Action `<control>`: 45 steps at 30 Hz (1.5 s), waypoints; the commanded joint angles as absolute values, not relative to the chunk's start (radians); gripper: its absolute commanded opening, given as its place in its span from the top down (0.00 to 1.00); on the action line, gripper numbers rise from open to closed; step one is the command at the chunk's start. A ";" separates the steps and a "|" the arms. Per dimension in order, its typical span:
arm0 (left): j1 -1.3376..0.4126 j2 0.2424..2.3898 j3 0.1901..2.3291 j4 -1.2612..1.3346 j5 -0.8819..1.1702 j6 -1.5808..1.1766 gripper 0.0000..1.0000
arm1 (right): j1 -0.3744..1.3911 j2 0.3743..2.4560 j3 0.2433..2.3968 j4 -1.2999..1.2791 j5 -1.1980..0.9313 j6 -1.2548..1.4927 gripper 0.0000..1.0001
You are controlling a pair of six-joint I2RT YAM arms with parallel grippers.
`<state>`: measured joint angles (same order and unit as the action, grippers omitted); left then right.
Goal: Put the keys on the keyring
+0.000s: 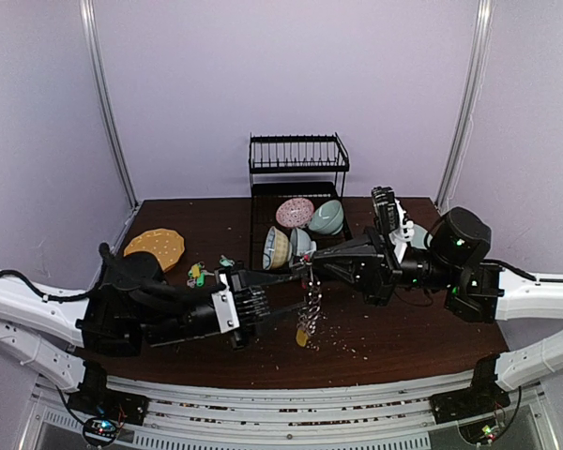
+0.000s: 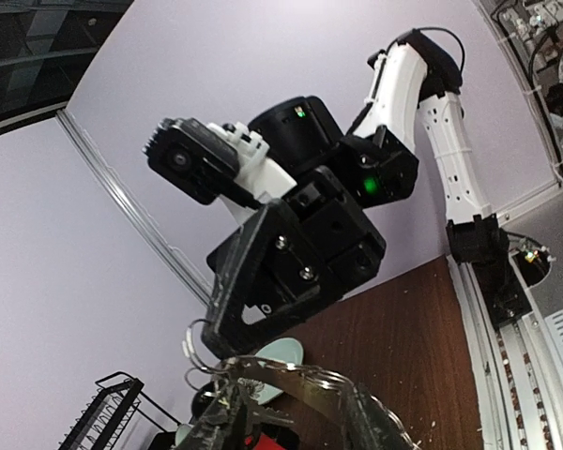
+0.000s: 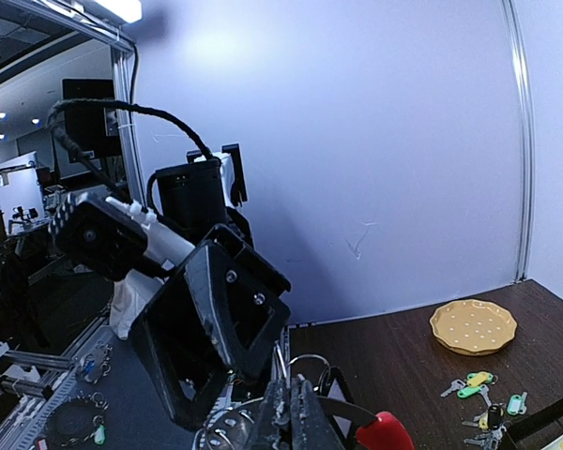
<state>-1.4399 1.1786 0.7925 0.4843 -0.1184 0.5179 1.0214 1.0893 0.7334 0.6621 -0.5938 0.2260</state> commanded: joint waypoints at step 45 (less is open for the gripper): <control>-1.252 1.227 1.090 0.077 0.053 0.119 1.00 | 1.025 1.073 0.760 0.590 -0.566 0.114 1.00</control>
<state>-1.2575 1.2446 1.0863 0.0475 0.0563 0.1024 1.0206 1.0943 0.7322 0.5777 -0.5632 0.1295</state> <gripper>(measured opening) 0.007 0.010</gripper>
